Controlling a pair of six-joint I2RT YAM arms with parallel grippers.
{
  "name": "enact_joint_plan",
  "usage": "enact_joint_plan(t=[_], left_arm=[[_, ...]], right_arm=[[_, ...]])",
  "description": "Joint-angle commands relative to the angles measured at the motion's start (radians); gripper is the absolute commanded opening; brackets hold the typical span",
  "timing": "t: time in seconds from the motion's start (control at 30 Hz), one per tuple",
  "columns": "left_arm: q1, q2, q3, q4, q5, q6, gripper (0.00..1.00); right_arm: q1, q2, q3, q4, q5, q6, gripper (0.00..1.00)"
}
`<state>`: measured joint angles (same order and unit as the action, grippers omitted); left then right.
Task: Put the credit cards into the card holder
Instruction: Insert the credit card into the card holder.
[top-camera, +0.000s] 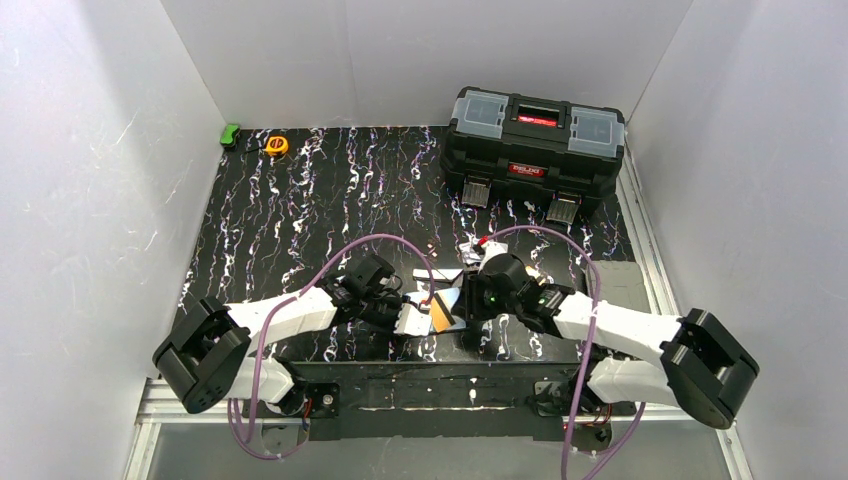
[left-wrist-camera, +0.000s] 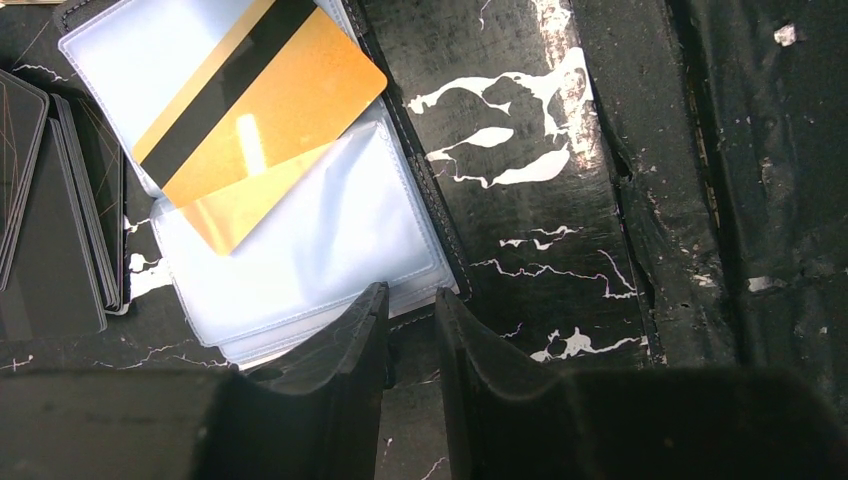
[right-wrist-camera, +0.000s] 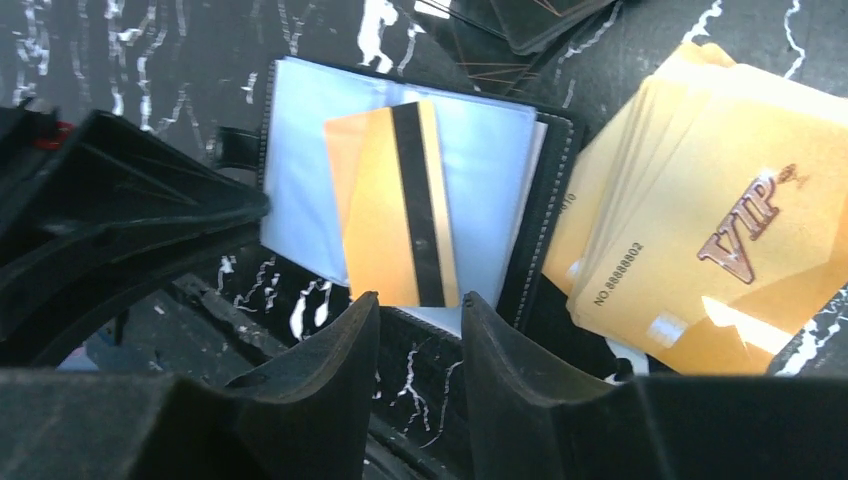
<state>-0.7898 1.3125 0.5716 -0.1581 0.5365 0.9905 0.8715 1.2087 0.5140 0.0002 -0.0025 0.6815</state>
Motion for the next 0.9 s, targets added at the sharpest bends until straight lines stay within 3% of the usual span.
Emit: enact_joint_plan(t=[0.0,0.1,0.17,0.33,0.87], left_arm=[[-0.008,-0.029,0.010,-0.012,0.042,-0.005,0.23],[-0.008,-0.033,0.009,-0.009,0.041,-0.011,0.23],[-0.007,-0.034,0.008,-0.008,0.041,-0.013,0.23],[-0.008,-0.026,0.013,-0.009,0.039,-0.018,0.23],[-0.007,-0.038,0.008,-0.006,0.044,-0.026,0.23]], right_arm=[[0.037,-0.045,-0.014,0.052,-0.028,-0.025,0.37],[0.073,-0.008,-0.025,0.115,-0.083,-0.025,0.18],[0.083,0.044,-0.019,0.144,-0.127,-0.021,0.15],[0.092,0.112,-0.008,0.190,-0.179,-0.022,0.15],[0.101,0.098,-0.037,0.154,-0.195,-0.042,0.16]])
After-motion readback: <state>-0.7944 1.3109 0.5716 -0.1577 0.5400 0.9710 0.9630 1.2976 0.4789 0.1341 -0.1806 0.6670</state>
